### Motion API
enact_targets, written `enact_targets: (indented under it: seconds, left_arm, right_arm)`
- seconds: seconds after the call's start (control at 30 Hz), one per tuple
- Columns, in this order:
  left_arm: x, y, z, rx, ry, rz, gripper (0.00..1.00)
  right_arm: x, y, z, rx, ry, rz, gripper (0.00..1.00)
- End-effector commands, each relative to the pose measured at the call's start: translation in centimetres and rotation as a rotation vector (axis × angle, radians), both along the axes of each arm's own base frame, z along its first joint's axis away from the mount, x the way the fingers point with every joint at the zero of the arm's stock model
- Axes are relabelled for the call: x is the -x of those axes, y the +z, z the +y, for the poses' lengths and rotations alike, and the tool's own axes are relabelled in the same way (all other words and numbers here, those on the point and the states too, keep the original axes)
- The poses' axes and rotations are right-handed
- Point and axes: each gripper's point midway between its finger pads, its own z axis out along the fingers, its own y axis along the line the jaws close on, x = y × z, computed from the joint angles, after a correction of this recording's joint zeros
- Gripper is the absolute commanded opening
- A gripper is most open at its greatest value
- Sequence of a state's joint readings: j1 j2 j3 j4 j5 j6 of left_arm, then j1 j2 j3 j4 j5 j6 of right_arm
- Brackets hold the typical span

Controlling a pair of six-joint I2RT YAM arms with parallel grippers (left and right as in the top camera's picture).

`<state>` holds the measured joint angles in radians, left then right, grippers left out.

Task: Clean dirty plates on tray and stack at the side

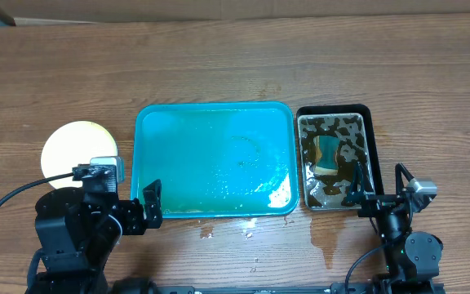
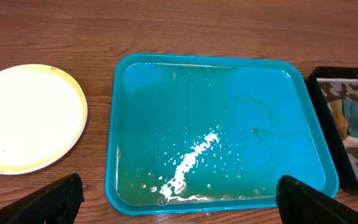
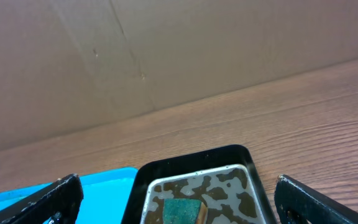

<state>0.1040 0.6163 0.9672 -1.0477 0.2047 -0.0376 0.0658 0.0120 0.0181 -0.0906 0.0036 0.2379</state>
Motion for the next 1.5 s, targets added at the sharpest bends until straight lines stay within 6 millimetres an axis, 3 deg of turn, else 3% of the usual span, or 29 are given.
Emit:
enact_targets:
  seconds: [0.0,0.3,0.5,0.8,1.17,1.3,1.43,1.47]
  left_arm:
    - [0.1,-0.1,-0.2,-0.002,-0.01,-0.002,1.0]
    - [1.3,0.1,-0.5,-0.053,-0.037,-0.063,1.0]
    - [1.3,-3.1,-1.6,-0.064,-0.09,-0.152,1.0]
    - [-2.1,-7.2,-1.9,0.053,-0.032,-0.414,1.0]
    - [-4.2,-5.0,-1.2,0.055,0.011,-0.792,1.0]
    - [-4.2,-5.5,-1.0,0.01,0.011,-0.774,1.0]
    - [-4.2,-9.6,-1.1,0.003,0.002,-0.605,1.0]
    - [-4.3,-9.4,-1.0,0.0,0.008,-0.615,1.0]
  right_arm:
    - [0.0,-0.1,0.0,0.006,0.001,-0.005,1.0]
    - [0.0,-0.1,0.0,0.006,0.001,-0.005,1.0]
    - [0.0,-0.1,0.0,0.006,0.001,-0.005,1.0]
    - [0.0,-0.1,0.0,0.006,0.001,-0.005,1.0]
    - [0.0,-0.1,0.0,0.006,0.001,-0.005,1.0]
    - [0.0,-0.1,0.0,0.006,0.001,-0.005,1.0]
    - [0.0,-0.1,0.0,0.006,0.001,-0.005,1.0]
    - [0.0,-0.1,0.0,0.006,0.001,-0.005,1.0]
